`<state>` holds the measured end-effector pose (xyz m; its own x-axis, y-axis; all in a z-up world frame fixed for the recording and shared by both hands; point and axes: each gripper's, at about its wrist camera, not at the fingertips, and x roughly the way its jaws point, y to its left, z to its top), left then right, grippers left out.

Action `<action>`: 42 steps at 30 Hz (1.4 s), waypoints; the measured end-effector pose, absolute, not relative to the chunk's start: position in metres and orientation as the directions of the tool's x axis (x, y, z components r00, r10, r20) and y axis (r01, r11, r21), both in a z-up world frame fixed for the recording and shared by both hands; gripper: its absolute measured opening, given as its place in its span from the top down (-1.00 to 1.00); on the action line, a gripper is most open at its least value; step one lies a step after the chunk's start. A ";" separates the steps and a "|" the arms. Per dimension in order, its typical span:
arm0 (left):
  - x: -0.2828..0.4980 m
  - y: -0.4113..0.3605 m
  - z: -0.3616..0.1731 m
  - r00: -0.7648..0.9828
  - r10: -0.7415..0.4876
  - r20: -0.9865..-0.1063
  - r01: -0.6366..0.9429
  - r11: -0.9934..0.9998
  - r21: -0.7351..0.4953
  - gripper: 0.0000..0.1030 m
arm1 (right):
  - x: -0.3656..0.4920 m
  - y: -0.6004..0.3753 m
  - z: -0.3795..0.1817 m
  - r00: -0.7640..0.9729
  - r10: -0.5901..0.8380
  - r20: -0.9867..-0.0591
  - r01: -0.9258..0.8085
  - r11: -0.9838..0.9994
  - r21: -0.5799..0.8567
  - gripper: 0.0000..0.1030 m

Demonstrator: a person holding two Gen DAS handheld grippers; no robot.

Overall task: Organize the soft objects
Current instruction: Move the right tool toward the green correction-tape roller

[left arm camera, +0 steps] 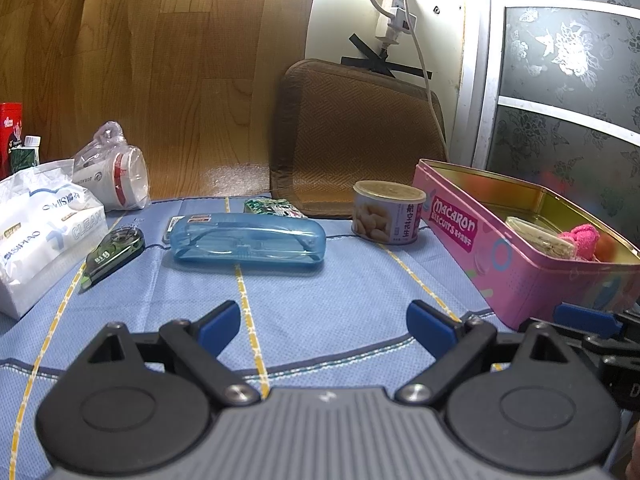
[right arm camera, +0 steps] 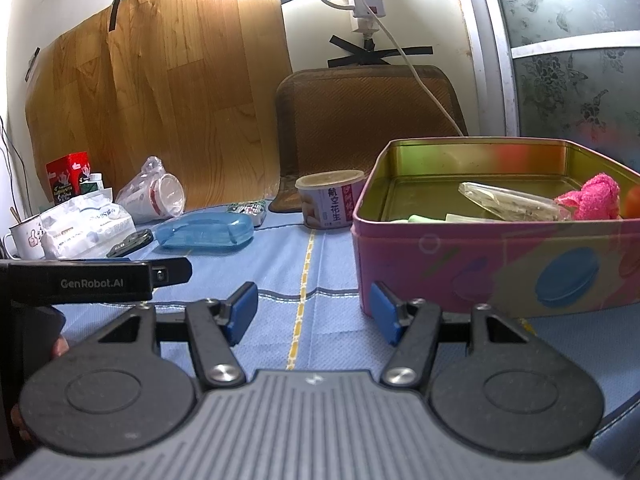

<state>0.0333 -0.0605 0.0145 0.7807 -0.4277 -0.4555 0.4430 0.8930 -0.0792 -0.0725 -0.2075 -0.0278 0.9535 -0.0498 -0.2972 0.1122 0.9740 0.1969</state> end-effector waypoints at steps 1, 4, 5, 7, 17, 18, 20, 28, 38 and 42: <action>0.034 -0.060 0.015 0.780 -0.427 -0.457 0.442 0.893 -0.079 -0.81 | -0.073 -0.208 -0.028 0.954 -0.050 -0.297 0.113 0.974 0.197 -0.24; 0.035 -0.060 0.015 0.779 -0.425 -0.461 0.441 0.894 -0.079 -0.81 | -0.072 -0.208 -0.028 0.953 -0.047 -0.299 0.109 0.974 0.196 -0.24; 0.035 -0.060 0.015 0.779 -0.424 -0.462 0.440 0.894 -0.080 -0.81 | -0.072 -0.208 -0.028 0.953 -0.045 -0.300 0.108 0.975 0.195 -0.24; 0.036 -0.060 0.015 0.778 -0.422 -0.465 0.438 0.895 -0.080 -0.81 | -0.072 -0.207 -0.028 0.953 -0.045 -0.298 0.106 0.976 0.190 -0.24; 0.040 -0.058 0.014 0.776 -0.402 -0.486 0.417 0.905 -0.083 -0.81 | -0.072 -0.205 -0.027 0.954 -0.040 -0.298 0.099 0.978 0.185 -0.24; 0.041 -0.058 0.014 0.776 -0.400 -0.488 0.414 0.907 -0.084 -0.81 | -0.072 -0.204 -0.027 0.954 -0.039 -0.298 0.097 0.978 0.183 -0.24; 0.042 -0.057 0.013 0.778 -0.392 -0.492 0.404 0.911 -0.087 -0.81 | -0.071 -0.204 -0.027 0.953 -0.035 -0.299 0.093 0.979 0.182 -0.24; 0.055 -0.048 0.012 0.771 -0.340 -0.539 0.335 0.936 -0.112 -0.81 | -0.066 -0.197 -0.026 0.954 -0.012 -0.300 0.062 0.986 0.156 -0.24; 0.074 -0.024 0.013 0.788 -0.217 -0.576 0.217 0.974 -0.071 -0.81 | -0.043 -0.179 -0.015 0.956 0.055 -0.288 -0.025 0.994 0.107 -0.25; 0.082 -0.011 0.015 0.794 -0.176 -0.582 0.173 0.983 -0.062 -0.81 | -0.032 -0.172 -0.012 0.951 0.085 -0.299 -0.055 0.993 0.107 -0.25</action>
